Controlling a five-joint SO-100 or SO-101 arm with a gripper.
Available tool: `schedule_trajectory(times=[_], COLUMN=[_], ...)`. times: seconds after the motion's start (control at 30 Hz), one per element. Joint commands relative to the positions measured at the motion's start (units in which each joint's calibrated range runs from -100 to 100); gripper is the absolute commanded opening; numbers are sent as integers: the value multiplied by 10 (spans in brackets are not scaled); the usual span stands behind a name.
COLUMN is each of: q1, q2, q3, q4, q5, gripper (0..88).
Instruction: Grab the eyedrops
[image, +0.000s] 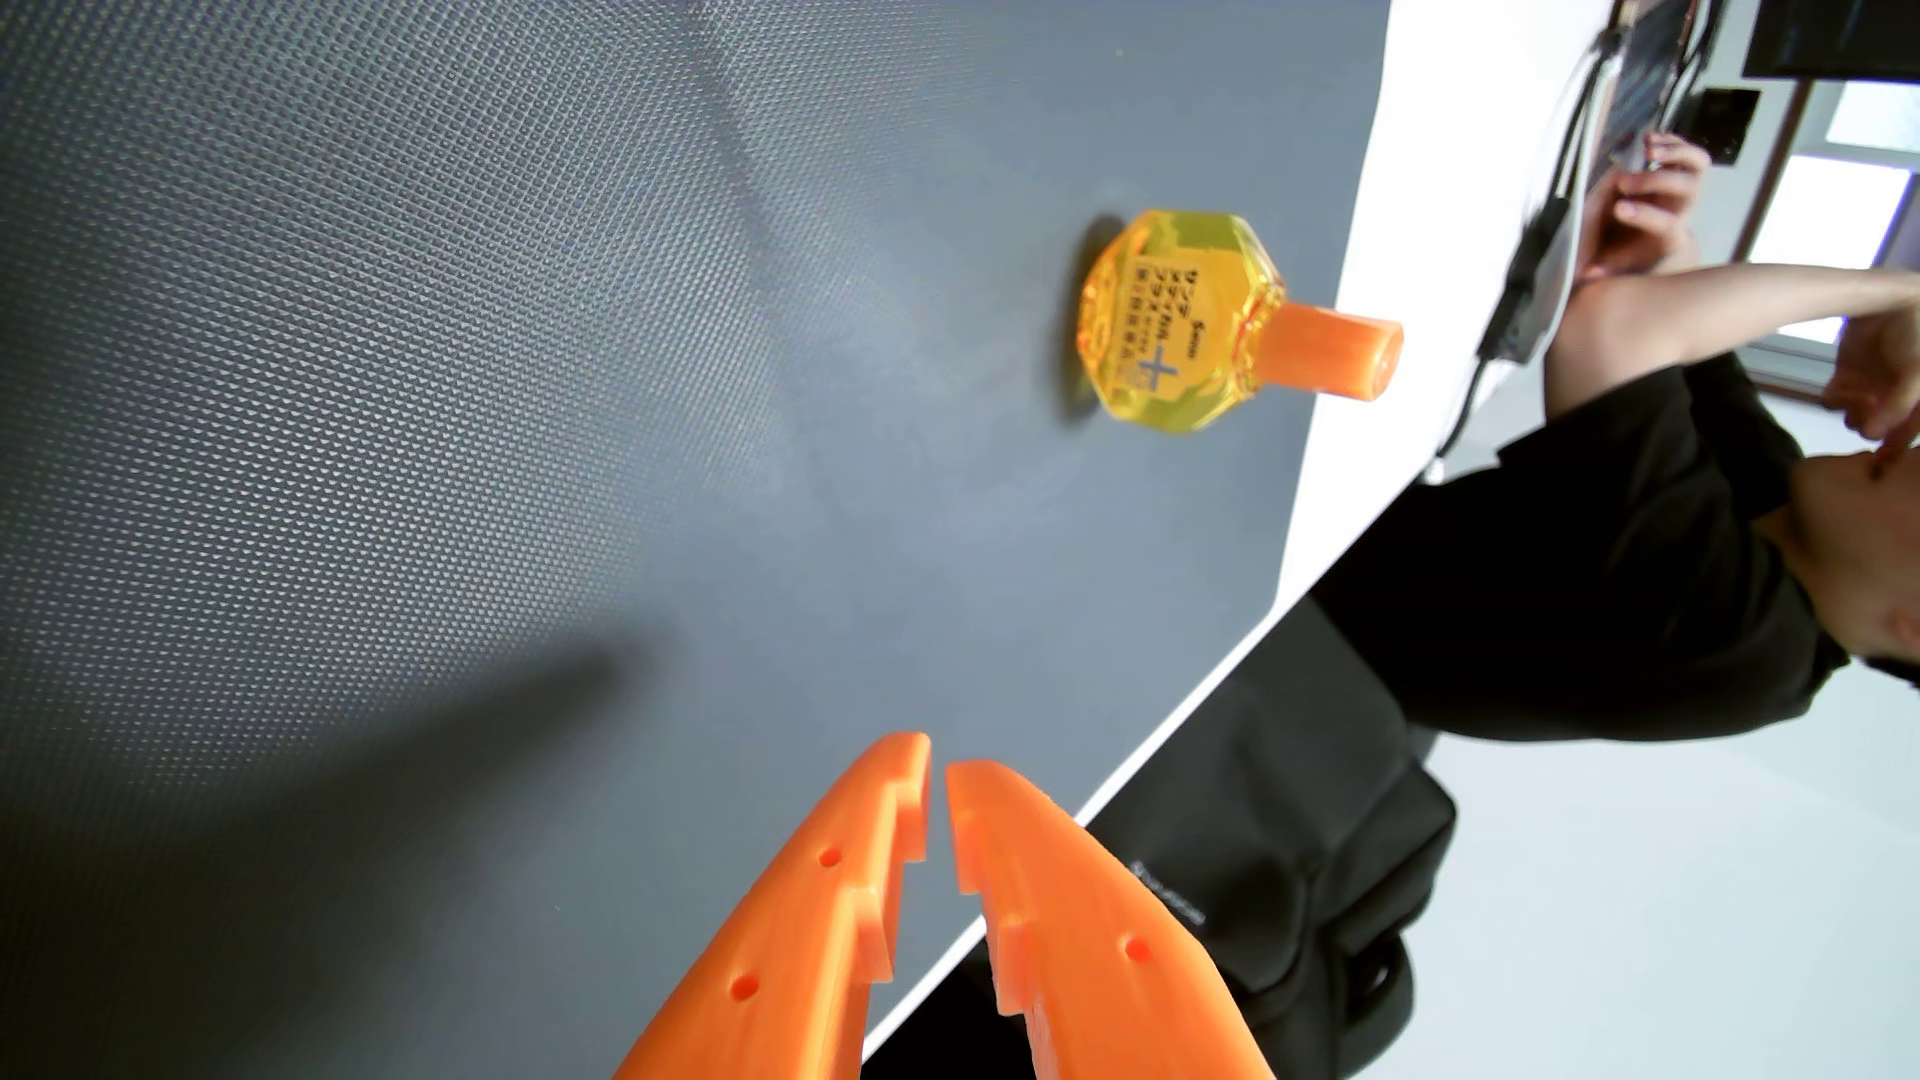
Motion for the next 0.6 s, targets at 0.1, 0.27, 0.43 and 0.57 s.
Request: schedule_trajectory(times=[0.1,0.27,0.43,0.57], q1=[-2,2,5,-3], q2=[-3,-3,-3,-2], q3=[-2,-2,-2,-20], q4=[-2,-2,-18,-30], q5=[-2,-2,-1,1], gripper=[9,9,9,9])
